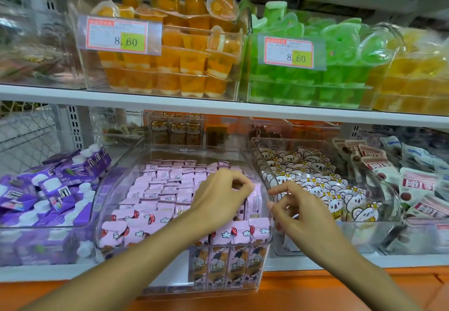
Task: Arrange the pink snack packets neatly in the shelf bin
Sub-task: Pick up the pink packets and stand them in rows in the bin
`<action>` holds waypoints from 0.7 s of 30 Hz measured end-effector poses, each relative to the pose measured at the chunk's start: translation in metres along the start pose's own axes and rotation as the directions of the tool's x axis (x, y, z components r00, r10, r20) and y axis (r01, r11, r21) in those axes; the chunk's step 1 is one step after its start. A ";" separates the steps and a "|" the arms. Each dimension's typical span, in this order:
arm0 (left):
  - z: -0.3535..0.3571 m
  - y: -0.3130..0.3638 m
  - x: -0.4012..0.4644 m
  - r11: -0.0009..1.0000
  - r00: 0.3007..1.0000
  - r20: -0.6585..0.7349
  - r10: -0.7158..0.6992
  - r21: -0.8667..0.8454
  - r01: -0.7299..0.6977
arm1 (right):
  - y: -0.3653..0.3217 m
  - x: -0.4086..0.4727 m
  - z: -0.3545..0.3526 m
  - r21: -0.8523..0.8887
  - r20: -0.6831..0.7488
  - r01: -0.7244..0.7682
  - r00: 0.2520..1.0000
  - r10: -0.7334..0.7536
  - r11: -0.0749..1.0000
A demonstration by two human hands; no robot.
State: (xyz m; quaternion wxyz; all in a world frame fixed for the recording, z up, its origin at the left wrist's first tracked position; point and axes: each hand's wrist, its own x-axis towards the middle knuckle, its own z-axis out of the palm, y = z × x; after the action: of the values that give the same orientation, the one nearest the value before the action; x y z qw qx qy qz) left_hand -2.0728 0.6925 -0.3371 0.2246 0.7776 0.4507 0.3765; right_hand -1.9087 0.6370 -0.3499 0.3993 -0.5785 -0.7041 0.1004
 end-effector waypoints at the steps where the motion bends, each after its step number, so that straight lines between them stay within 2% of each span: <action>1: 0.001 0.001 -0.001 0.996 1.000 -0.005 -0.021 -0.083 0.021 | 0.000 0.000 0.000 0.001 0.001 0.000 1.000 0.000 1.000; 5: -0.002 0.004 -0.002 0.956 0.994 0.035 -0.106 -0.272 0.112 | -0.003 -0.001 0.000 -0.017 -0.014 0.007 1.000 -0.007 1.000; 9: -0.006 0.005 -0.005 0.947 0.996 0.071 -0.060 -0.312 0.079 | -0.013 0.000 0.000 -0.058 -0.097 0.100 0.990 -0.106 0.993; 13: -0.011 0.003 -0.007 0.940 0.994 0.103 -0.036 -0.333 0.069 | -0.018 0.006 0.004 -0.211 -0.016 0.102 0.994 -0.108 0.972; 16: -0.017 0.000 -0.012 0.932 0.994 0.102 -0.028 -0.356 0.062 | -0.019 0.010 0.001 -0.155 0.006 0.079 0.997 -0.079 0.985; 17: -0.020 -0.002 -0.014 0.939 0.995 0.093 -0.029 -0.340 0.059 | -0.018 0.011 0.000 -0.117 0.006 0.078 0.997 -0.077 0.990; 21: -0.035 -0.015 -0.026 0.997 0.990 0.133 0.044 -0.071 -0.035 | -0.018 0.012 -0.003 0.075 0.011 0.020 1.000 -0.020 0.997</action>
State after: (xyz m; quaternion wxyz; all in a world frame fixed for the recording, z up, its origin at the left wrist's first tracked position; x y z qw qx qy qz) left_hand -2.1168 0.6774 -0.3362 0.2735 0.8017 0.4060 0.3429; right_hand -1.9204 0.6411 -0.3315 0.4175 -0.5555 -0.7079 0.1261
